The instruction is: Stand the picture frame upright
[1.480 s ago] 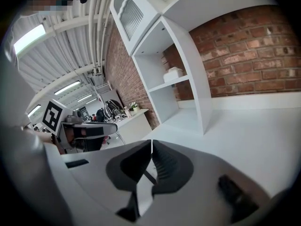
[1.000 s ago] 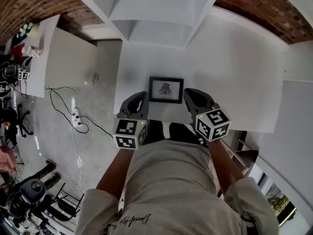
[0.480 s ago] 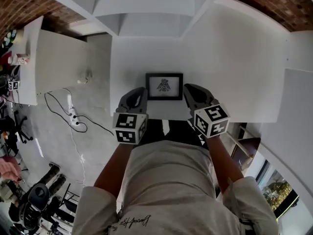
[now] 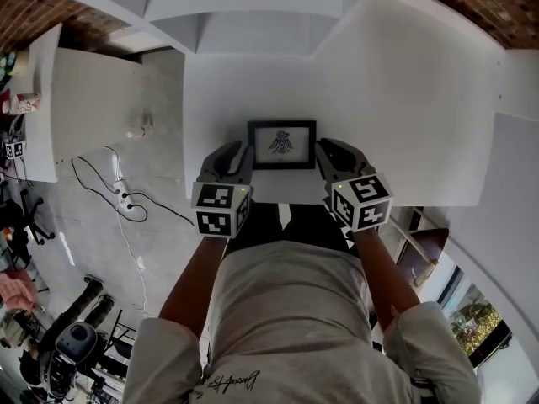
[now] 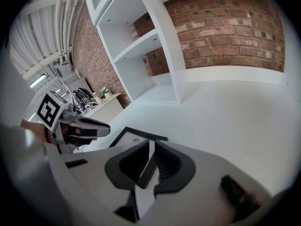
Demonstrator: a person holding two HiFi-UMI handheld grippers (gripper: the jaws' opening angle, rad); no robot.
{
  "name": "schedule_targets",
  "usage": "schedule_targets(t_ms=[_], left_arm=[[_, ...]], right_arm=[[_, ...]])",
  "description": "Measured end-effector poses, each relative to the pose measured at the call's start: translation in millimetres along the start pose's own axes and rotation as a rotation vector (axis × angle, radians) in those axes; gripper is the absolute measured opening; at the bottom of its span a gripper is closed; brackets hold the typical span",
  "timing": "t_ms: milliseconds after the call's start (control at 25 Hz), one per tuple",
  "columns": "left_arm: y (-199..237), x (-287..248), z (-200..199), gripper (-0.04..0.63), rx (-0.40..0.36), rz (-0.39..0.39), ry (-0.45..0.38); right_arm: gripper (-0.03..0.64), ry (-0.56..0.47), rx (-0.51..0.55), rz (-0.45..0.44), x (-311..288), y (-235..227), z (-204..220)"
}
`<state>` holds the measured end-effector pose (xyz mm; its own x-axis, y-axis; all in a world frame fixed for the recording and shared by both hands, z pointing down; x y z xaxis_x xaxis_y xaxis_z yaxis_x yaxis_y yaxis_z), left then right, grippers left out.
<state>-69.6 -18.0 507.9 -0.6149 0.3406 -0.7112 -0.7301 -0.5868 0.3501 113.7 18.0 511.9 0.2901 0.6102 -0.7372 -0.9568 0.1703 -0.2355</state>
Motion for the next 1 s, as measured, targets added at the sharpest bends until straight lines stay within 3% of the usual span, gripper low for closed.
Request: schedule_targets(t_ms=[160,240,1000], left_arm=[[3,-8,6,0.108,0.023,0.006,0.02],[5,-11,8,0.121,0.032,0.006,0.023],[11,-37,21,0.13,0.11,0.053,0.111]], right_arm=[[0.039,0.041,-0.002,0.015,-9,-2,5],[0.103,0.061,-0.006,0.015,-15,-2,9],[0.106,0.136,-0.039,0.005,-42,-5,21]])
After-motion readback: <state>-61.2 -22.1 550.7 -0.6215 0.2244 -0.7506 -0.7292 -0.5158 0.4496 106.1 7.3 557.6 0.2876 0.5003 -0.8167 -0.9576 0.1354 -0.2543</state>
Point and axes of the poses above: the fingertips, and each gripper's own axes: x backward along the fingers, y to its left, z out of its underside, the point moved 4 cm from there along x, backward along the fingers, and after that the axes turned 7 degrees about z, right-handed, at the moved point
